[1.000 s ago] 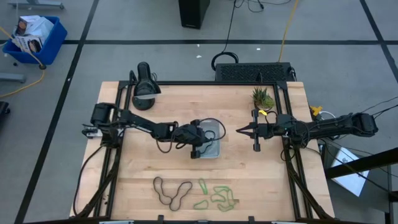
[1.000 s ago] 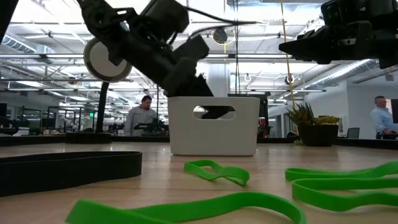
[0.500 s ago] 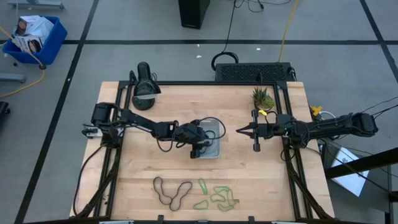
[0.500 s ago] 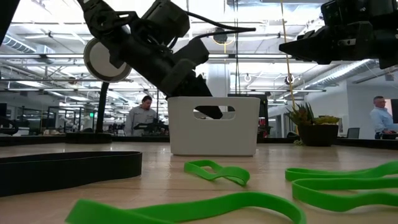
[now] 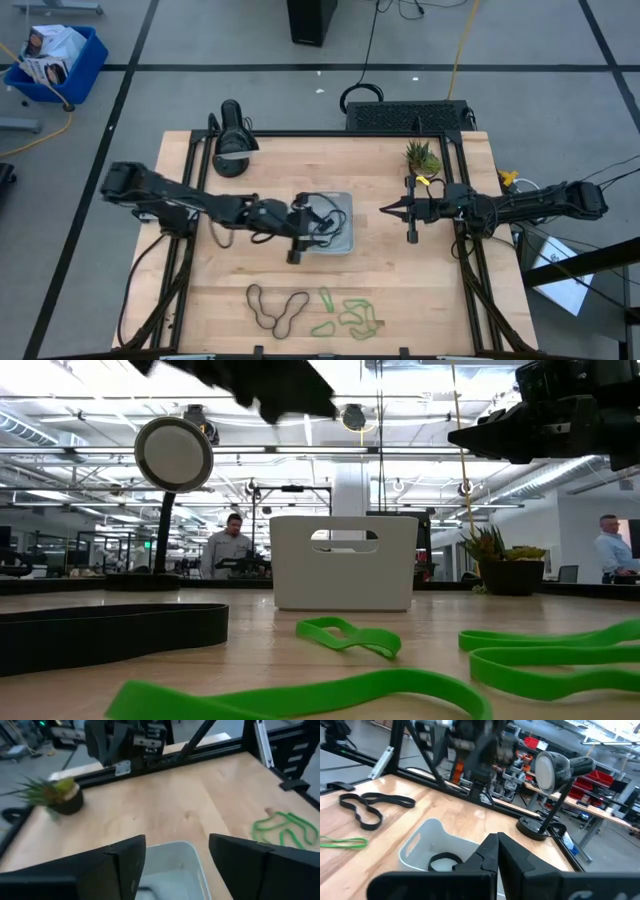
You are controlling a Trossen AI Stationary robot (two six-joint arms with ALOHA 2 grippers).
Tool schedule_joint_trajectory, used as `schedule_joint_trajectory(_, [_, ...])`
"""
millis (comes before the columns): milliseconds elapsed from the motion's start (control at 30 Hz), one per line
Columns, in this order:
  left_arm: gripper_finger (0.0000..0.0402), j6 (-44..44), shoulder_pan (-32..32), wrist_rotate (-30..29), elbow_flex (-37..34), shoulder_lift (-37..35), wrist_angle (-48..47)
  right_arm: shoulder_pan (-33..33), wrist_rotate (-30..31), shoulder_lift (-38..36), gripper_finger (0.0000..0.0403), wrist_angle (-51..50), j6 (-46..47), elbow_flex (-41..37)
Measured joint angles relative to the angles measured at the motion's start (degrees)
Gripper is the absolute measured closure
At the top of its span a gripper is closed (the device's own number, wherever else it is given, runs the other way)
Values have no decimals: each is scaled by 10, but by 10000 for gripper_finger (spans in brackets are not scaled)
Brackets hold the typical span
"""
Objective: Pick and place rubber bands into bin
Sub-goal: Put the green rubber band into the gray bin
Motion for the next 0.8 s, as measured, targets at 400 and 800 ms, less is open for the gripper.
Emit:
schedule_joint_trajectory(400, [388, -42, -92, -104, 0, -75, -242, 0, 1, 0, 403, 0, 10, 0])
schedule_joint_trajectory(800, [397, -82, -169, -142, -41, -39, -220, 0, 1, 0, 403, 3, 17, 0])
